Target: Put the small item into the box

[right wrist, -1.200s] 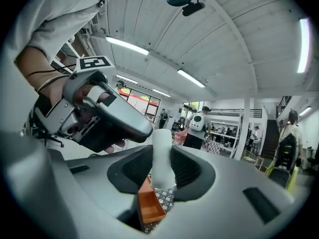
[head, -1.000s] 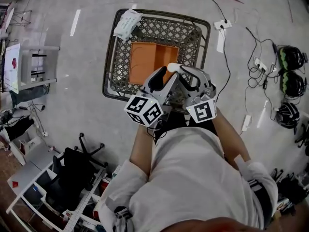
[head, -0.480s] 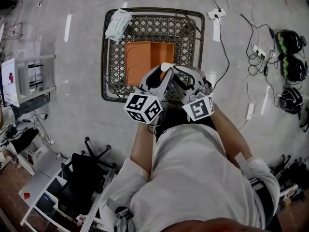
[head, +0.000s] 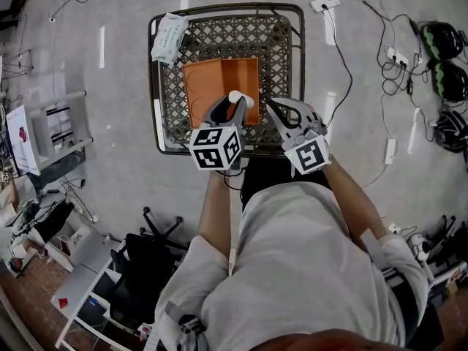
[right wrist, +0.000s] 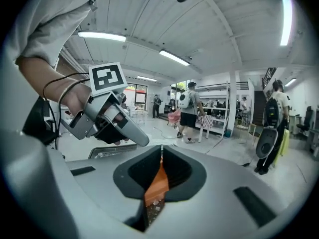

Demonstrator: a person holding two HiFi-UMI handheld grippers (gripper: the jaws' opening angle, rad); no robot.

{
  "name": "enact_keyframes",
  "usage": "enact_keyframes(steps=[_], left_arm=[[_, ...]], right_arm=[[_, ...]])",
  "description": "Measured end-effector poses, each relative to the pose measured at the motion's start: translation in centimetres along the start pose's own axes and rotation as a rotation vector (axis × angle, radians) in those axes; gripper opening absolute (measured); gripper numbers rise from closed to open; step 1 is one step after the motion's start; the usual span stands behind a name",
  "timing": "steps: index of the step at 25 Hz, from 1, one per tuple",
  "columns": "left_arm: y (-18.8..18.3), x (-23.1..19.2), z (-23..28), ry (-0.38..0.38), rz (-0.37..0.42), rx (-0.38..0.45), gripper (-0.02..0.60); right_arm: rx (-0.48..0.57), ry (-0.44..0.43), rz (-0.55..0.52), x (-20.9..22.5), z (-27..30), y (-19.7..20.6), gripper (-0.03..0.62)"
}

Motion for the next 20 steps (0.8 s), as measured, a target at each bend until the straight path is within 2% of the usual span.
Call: enact_keyframes(steps=[4,9,14,20], left_arm=[[0.9,-0.5,1.7,-0.02,0.063,-0.11,0.138],[2.3,-1.4,3.9,-0.025,0.059,-0.2,0.138],[4.2,-2.8,6.5,-0.052,0.114,-0.354,0.138],[6.5,-4.5,9.3,-0.019,0.104,-0.472,0.138]], right_arm=[[-0.057,0.052,0.02,0.8,-0.5,1.9,0.009],[-0.115,0.098,0.094,1.5,-0.3,3.9,0.005],[-0.137,0.137,0.177,1.9,-0.2,5.9,0.005],[-0.166,0.183,0.214,1.7,0.0,8.0,0.003]])
Point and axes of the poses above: the fingertips, and each gripper's own axes: z forward along the fingers, x to its right, y out of its underside, the point moved 6 cm from there along -z, backward along the fingers, and after that the axes turned 10 degrees about y, right-handed, at the moved point
